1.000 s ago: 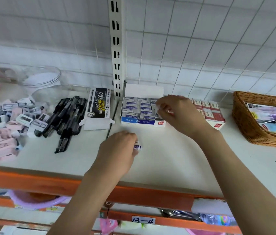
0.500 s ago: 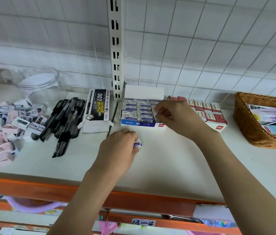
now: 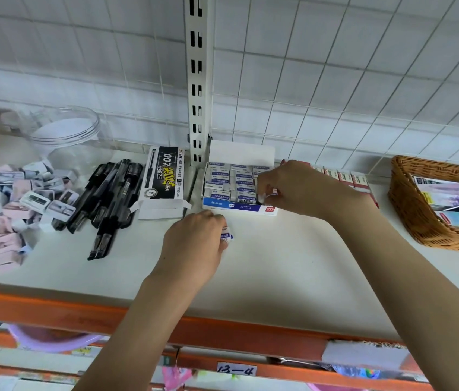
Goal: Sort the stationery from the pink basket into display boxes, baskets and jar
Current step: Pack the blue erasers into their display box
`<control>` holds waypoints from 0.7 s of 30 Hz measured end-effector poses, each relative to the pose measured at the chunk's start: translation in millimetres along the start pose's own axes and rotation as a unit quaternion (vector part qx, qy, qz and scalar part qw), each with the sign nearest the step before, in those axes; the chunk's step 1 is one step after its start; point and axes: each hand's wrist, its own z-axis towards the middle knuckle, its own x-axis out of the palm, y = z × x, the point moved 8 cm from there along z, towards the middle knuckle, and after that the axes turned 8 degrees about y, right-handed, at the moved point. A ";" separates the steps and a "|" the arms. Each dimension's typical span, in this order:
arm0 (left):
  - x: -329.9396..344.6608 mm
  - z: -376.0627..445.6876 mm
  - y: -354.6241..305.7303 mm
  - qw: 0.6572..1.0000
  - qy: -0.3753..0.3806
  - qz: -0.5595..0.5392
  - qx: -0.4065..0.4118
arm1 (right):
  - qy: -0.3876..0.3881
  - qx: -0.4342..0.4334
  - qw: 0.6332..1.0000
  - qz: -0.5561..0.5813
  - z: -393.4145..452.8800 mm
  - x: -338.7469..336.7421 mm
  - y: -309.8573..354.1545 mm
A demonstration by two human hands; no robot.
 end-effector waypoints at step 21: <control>-0.2 0.8 5.5 1.000 -0.004 -0.003 -0.008 | -0.041 -0.033 0.999 0.014 -28.8 11.9 4.3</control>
